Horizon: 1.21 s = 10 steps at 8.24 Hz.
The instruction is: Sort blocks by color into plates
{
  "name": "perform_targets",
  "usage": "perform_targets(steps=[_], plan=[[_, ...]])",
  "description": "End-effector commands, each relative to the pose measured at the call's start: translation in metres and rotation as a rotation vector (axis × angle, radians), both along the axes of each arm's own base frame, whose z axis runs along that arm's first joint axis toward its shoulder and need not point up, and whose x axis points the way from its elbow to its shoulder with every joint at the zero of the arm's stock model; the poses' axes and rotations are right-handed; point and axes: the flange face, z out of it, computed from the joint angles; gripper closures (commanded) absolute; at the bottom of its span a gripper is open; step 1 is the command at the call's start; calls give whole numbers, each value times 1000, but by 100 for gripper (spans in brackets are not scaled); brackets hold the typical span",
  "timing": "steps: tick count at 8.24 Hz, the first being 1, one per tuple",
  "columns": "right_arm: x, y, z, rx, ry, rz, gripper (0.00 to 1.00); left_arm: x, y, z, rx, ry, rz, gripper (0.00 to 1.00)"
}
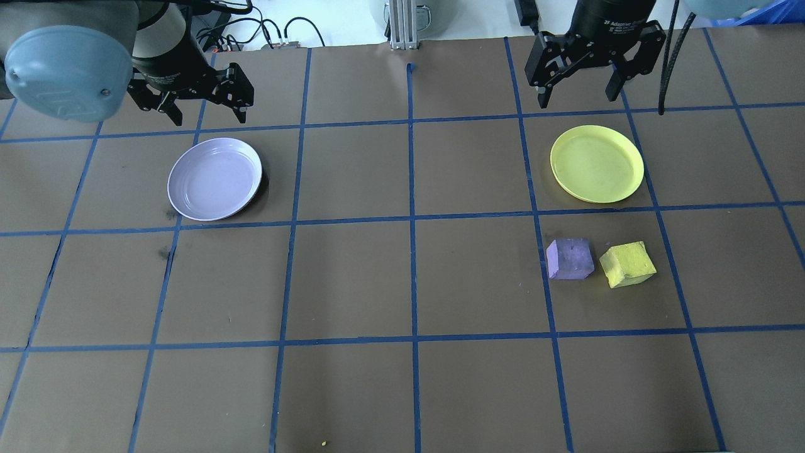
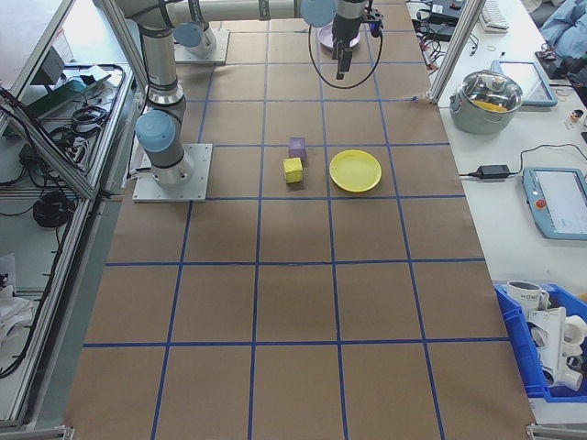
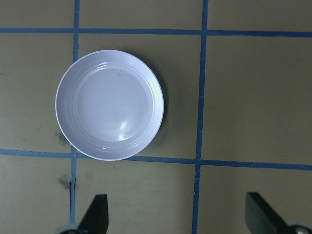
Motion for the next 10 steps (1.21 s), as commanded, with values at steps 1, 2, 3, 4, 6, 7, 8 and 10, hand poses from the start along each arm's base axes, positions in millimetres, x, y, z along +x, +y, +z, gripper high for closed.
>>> perform_targets(steps=[1, 2, 3, 4, 6, 7, 8, 10], plan=[[-3, 3, -20, 33, -3, 5, 0, 0, 3, 1, 13, 0, -12, 0], [-3, 3, -22, 37, -1, 6, 0, 0, 3, 1, 13, -1, -13, 0], [-7, 2, -23, 36, -3, 23, 0, 1, 3, 1, 13, -10, -12, 0], [-31, -7, -29, 29, -7, 78, 0, 2, 1, -3, 19, -10, -11, 0], [-92, 15, -82, 146, 70, 48, 8, 3, -2, -8, 24, -10, -9, 0], [-102, 30, -117, 164, 113, 74, 8, 3, -2, -8, 27, -10, -9, 0], [-109, 46, -155, 142, 121, 100, 8, 2, -2, -9, 29, -8, -9, 0], [-136, 79, -212, 121, 64, 45, 12, 3, -4, -12, 30, -8, -9, 0]])
